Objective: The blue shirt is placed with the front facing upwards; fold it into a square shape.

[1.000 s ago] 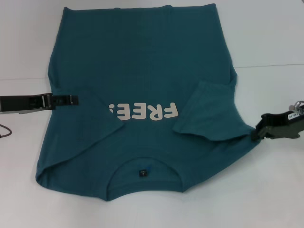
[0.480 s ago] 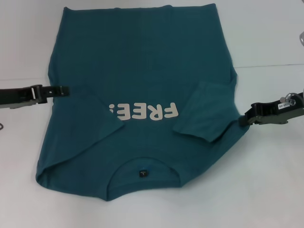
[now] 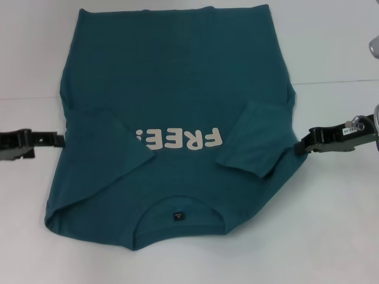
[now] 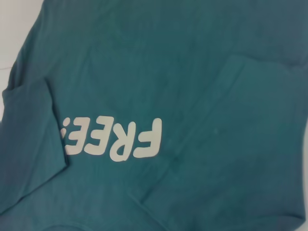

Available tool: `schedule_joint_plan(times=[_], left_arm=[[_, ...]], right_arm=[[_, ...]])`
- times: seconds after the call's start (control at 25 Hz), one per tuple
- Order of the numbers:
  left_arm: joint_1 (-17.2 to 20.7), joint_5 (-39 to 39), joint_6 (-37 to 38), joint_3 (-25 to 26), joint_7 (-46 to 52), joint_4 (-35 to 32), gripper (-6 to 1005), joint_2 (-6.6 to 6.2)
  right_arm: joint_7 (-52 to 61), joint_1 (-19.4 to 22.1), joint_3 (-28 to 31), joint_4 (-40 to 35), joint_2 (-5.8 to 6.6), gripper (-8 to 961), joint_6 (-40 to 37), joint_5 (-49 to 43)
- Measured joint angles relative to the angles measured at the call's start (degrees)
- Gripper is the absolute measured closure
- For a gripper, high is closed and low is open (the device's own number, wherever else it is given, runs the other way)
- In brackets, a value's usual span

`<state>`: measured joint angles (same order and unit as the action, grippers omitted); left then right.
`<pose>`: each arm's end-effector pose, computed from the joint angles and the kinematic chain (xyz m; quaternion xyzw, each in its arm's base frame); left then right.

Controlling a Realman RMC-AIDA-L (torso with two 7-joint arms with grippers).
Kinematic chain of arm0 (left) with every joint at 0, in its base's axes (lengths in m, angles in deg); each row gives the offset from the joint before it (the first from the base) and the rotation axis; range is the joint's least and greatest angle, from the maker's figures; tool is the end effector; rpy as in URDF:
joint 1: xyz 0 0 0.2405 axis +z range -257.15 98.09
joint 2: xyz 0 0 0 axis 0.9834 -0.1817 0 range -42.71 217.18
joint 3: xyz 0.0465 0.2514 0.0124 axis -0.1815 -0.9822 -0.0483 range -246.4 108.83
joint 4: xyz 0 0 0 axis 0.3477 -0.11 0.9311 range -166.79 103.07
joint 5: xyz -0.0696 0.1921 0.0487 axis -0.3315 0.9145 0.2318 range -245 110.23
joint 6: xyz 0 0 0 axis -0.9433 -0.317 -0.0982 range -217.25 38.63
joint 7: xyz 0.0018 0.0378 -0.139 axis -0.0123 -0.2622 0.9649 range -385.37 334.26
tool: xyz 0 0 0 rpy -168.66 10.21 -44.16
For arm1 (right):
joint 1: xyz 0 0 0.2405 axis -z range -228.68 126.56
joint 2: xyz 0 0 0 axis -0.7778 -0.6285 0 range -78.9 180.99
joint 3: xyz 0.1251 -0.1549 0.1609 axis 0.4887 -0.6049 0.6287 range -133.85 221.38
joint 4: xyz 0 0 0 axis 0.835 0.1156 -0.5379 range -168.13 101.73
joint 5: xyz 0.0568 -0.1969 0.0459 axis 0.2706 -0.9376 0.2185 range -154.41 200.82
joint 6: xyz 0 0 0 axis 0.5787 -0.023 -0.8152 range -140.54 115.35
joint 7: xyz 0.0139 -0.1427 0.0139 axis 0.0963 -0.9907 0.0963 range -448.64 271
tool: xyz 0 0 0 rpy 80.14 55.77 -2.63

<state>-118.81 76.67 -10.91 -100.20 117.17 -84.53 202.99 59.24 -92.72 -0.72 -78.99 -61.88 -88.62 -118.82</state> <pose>-0.2784 0.4003 0.0807 -0.7528 -0.5960 -0.1168 0.2539 0.2642 0.4096 0.0527 -0.7710 0.5969 0.0500 0.2165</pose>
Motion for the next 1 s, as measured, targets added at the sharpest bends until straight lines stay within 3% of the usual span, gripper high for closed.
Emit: schedule_joint_plan(times=[0.36,1.0], left_arm=[[-1.25,8.46,5.02,-0.78,5.28,-0.65,108,-0.59],[-1.62,13.26,7.52,-1.63,5.75,3.57,108,-0.39]], right_arm=[[-0.69,-0.47,-0.34,-0.22,-0.01,901,-0.16,0.0],[-2.12,-0.28,-0.07,-0.27,-0.1,901,-1.31,0.43]])
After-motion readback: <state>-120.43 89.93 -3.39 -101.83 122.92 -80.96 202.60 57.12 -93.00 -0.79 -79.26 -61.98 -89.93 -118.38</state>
